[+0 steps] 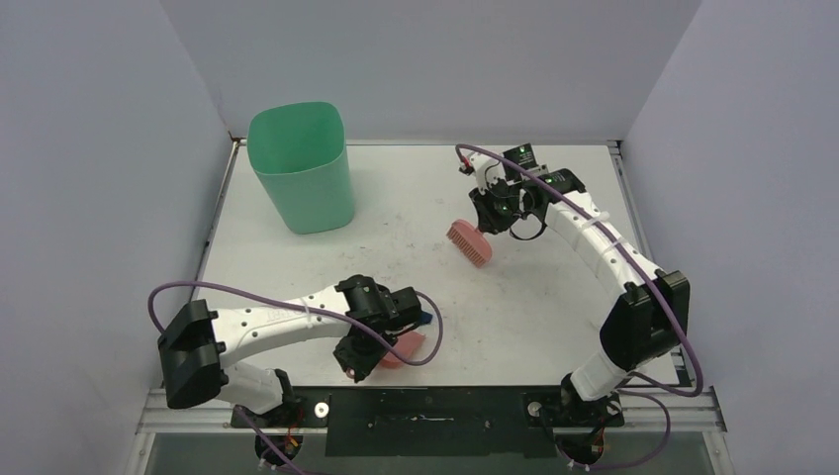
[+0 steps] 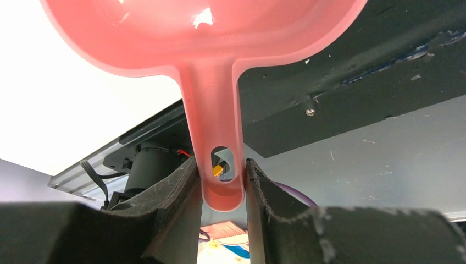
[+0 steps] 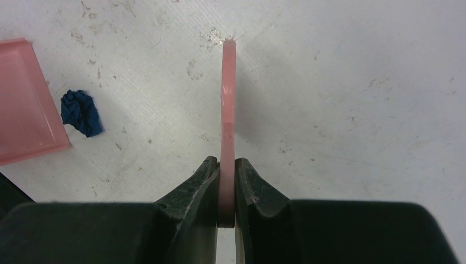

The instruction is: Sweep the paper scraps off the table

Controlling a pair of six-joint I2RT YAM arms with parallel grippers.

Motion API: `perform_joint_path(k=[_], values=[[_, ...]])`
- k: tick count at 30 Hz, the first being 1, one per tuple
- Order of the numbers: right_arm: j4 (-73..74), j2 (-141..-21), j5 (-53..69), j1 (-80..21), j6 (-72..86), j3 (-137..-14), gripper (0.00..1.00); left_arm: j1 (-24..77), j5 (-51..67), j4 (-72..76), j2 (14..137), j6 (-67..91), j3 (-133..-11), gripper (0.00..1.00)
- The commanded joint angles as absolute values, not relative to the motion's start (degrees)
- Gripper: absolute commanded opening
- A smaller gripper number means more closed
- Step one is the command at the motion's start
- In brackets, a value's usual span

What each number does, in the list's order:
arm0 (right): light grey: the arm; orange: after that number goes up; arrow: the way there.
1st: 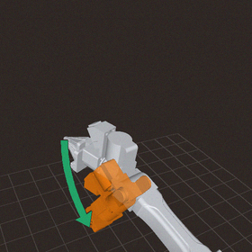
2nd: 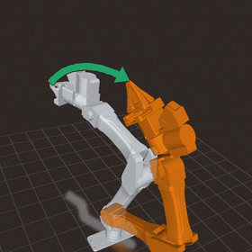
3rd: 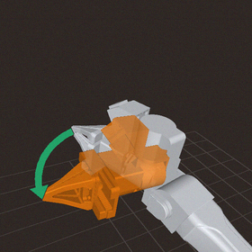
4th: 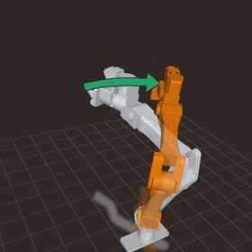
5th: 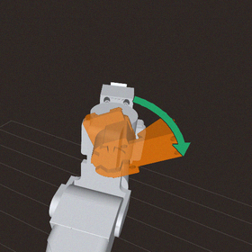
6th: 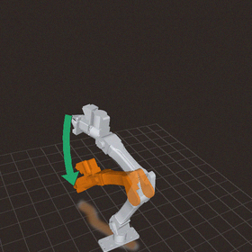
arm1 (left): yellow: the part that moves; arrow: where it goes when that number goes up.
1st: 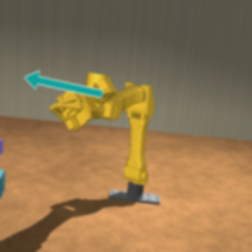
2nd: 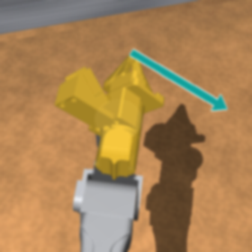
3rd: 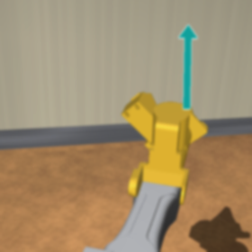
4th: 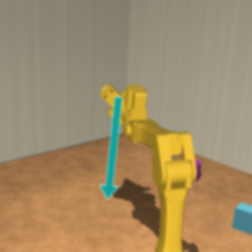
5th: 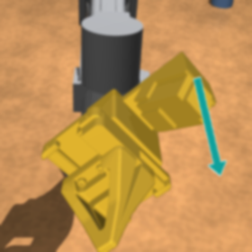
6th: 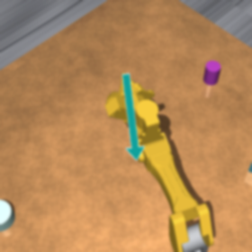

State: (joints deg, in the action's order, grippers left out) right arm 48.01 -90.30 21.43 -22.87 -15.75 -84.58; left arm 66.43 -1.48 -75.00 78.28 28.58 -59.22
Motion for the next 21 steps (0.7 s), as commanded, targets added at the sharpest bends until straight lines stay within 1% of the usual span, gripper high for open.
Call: perform_joint_path(k=[1, 3, 6, 11, 12, 14, 17, 19, 21], values=[[45.43, -92.84, 22.5, -25.05, -14.28, -82.15, 0.05, 67.01, -0.89, -71.59, 82.66, 27.13, -62.62, 0.0], [44.85, -93.56, 22.74, -26.85, -14.07, -80.37, 0.05, 67.06, -0.7, -70.09, 85.78, 26.73, -64.39, 0.0], [46.03, -95.8, 26.46, -28.75, -13.94, -79.55, 0.05, 67.06, -1.27, -69.25, 89.66, 25.82, -67.12, 0.0], [48.09, -100.54, 42.63, -29.7, -8.57, -79.0, 0.05, 67.07, -2.68, -67.03, 94.79, 23.98, -70.23, 0.0], [48.2, -101.04, 45.01, -30.12, -7.2, -78.84, 0.05, 66.98, -3.91, -66.63, 95.5, 23.71, -70.61, 0.01], [48.25, -100.85, 45.65, -30.78, -6.46, -78.95, 0.05, 66.91, -6.39, -65.6, 96.5, 23.44, -71.44, 0.05], [49.65, -100.2, 43.94, -30.14, -7.49, -80.92, 0.05, 66.75, -7.97, -62.58, 96.94, 23.2, -72.09, 0.06], [51.5, -100.28, 44.19, -27.52, -8.24, -83.35, 0.05, 66.71, -8.96, -60.57, 97.04, 23.31, -72.08, 0.06], [52.93, -100.35, 45.56, -24.12, -8.91, -86.26, 0.05, 66.88, -11.0, -57.8, 96.49, 23.52, -71.4, 0.13]])
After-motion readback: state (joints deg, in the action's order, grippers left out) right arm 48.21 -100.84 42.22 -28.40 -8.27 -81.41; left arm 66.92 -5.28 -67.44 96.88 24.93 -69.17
